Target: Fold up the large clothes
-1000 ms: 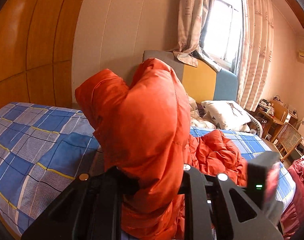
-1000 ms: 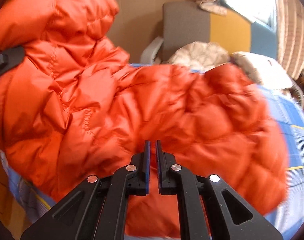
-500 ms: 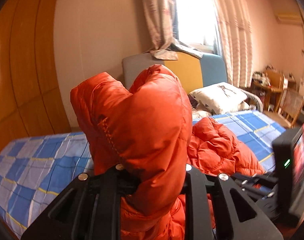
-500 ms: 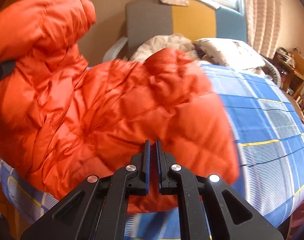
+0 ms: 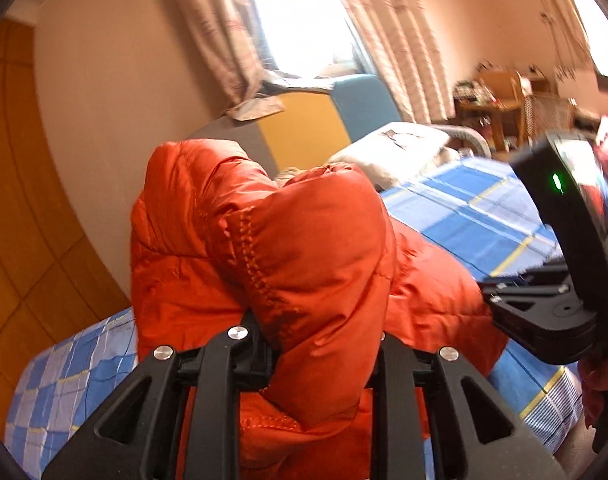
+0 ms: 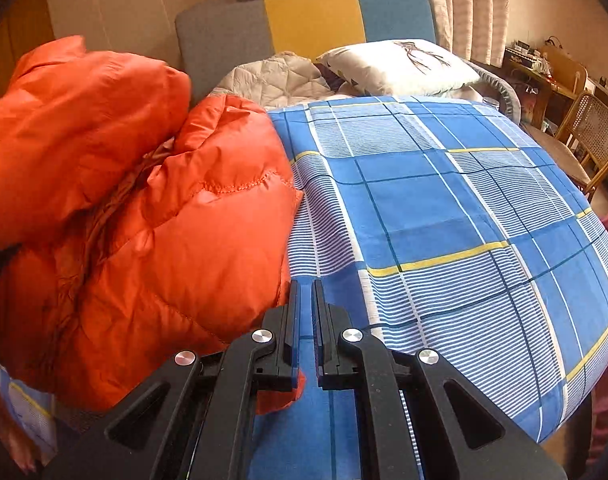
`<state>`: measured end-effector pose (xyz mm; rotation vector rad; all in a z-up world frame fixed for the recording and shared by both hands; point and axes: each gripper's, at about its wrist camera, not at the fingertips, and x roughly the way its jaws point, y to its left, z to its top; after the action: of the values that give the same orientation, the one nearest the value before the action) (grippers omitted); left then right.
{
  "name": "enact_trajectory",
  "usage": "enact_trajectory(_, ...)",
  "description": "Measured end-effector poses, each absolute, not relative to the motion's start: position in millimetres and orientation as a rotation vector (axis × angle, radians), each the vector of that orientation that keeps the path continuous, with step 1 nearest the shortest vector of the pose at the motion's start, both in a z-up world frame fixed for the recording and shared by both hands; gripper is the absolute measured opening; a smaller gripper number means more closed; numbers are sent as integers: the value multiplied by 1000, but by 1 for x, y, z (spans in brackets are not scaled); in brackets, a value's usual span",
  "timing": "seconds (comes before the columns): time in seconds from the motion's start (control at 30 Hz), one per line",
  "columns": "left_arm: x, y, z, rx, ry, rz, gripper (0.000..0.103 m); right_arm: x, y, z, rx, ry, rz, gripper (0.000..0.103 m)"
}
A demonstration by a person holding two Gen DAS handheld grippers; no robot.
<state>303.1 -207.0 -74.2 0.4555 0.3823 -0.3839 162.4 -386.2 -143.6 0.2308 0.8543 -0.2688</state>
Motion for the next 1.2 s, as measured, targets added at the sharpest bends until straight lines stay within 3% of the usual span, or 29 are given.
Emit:
enact_trajectory(0.4,272,-242,-125,560,379,-467,27,139,-406,-109,239,755,-206,7)
enact_trajectory(0.7,268,-242,-136,537,382,-489,28,167,-371,-59,208,691,284,7)
enact_trajectory(0.97,271,-240,-130,567,369,-512,31,211,-365,-101,75,944,156,7)
enact_trajectory(1.2,247,-204,-110,488,411,-553,35,198,-356,-135,53,941,58,2)
